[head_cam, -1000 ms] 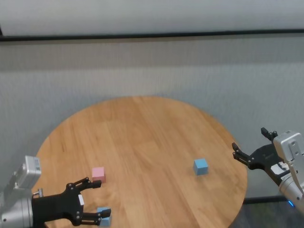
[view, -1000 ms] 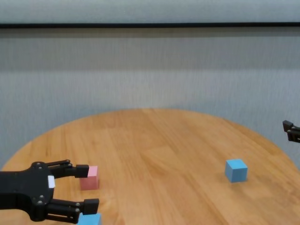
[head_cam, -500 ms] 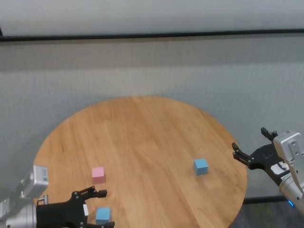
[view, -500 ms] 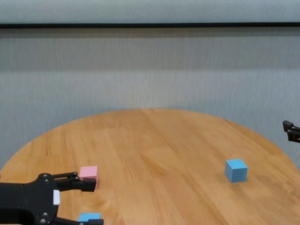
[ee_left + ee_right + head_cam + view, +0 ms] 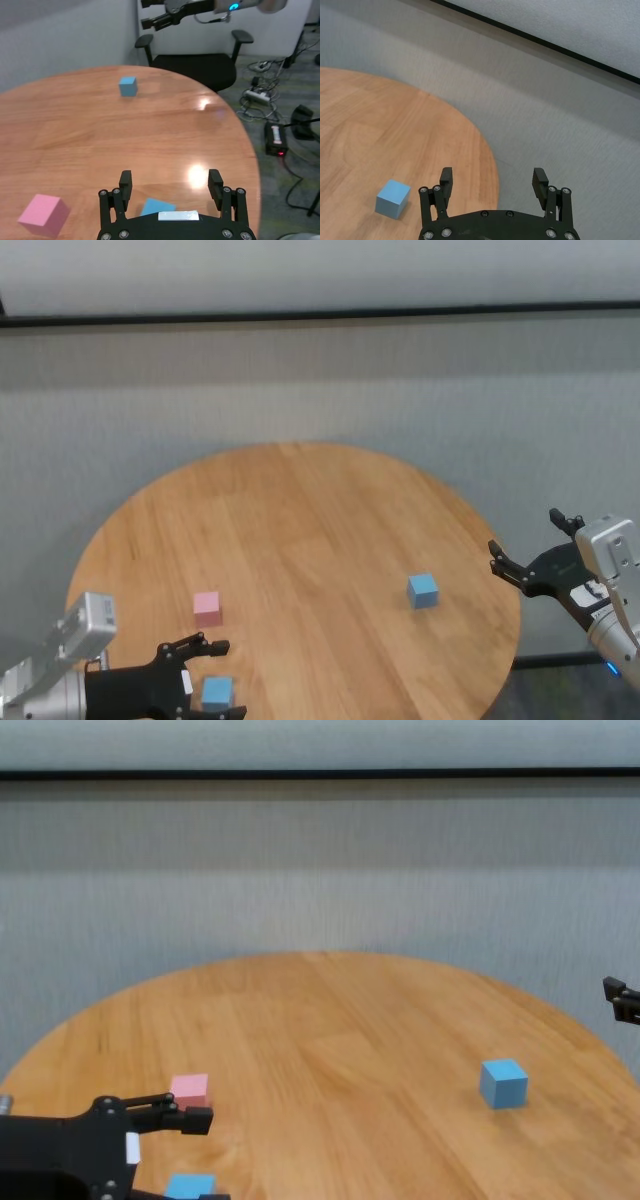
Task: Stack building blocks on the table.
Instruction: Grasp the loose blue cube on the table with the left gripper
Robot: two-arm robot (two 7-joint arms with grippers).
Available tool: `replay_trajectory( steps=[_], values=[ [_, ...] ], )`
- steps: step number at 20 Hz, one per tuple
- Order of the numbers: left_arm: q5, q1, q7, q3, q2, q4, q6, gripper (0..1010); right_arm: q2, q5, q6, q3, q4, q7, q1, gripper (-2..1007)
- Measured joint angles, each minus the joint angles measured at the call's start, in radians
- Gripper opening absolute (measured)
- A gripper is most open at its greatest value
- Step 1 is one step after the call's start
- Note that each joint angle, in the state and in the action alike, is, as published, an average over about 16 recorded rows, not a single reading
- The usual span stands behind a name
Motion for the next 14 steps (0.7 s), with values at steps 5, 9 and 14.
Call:
replay_trajectory(
  steps=[5,9,14],
  values=[
    [0.015,-0.011,0.008,0.007,-0.010,0.016,0.004,999,0.000,0.000,0.000,0.000,0.000,0.000,0.000,1005],
    [0.025,-0.019,0.009,0.012,-0.015,0.030,0.007,1000,0.000,0.000,0.000,0.000,0.000,0.000,0.000,1005],
    [0.033,-0.025,0.006,0.018,-0.020,0.047,0.011,1000,0.000,0.000,0.000,0.000,0.000,0.000,0.000,1005]
  ],
)
